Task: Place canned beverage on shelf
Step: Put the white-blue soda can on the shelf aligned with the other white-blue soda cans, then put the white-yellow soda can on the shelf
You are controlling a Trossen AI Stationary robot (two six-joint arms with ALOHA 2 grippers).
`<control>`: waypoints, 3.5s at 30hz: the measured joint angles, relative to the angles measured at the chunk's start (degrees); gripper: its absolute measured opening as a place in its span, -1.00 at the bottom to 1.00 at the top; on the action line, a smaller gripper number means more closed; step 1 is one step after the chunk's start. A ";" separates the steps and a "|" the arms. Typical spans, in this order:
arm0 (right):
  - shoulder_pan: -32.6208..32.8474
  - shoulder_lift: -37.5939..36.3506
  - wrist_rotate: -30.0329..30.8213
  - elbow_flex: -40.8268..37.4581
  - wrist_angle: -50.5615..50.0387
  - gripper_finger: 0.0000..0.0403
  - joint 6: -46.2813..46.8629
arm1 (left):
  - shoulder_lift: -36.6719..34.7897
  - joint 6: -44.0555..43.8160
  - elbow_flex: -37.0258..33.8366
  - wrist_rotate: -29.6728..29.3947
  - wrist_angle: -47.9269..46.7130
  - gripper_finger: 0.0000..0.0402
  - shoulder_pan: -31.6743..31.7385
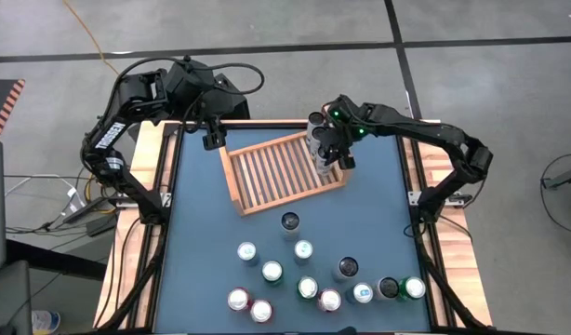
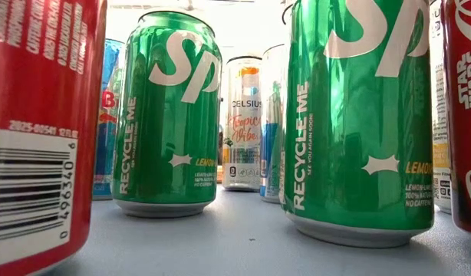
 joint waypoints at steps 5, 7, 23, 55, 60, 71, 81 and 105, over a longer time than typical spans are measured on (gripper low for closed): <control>-0.64 -0.04 -0.24 -0.89 0.42 -0.30 -0.55 | 0.00 0.27 0.00 0.00 0.00 0.58 0.00; -0.51 -0.19 -0.55 -1.54 0.57 -0.30 -0.57 | 0.00 0.55 0.00 0.00 0.03 0.58 0.00; 0.89 -0.22 5.41 -4.07 3.32 0.44 2.02 | 0.00 0.94 0.00 -0.26 0.68 0.58 0.00; 37.65 -22.86 17.53 6.40 -26.69 0.44 49.14 | 0.00 -9.96 0.00 9.25 -3.05 0.58 -5.06; 53.06 -21.51 23.77 6.34 -27.28 0.44 59.53 | 0.00 -14.53 0.00 9.16 -0.37 0.58 -9.36; 64.76 -8.80 28.00 7.79 -21.17 0.44 63.69 | 0.00 -14.67 0.00 5.06 -0.03 0.58 -16.81; 63.78 3.98 24.74 17.83 -23.82 0.44 64.06 | 0.00 -13.65 0.00 5.10 -4.77 0.58 -19.05; 69.56 8.41 27.93 20.73 -30.51 0.44 73.45 | -0.94 -13.31 0.00 3.02 -5.73 0.58 -20.68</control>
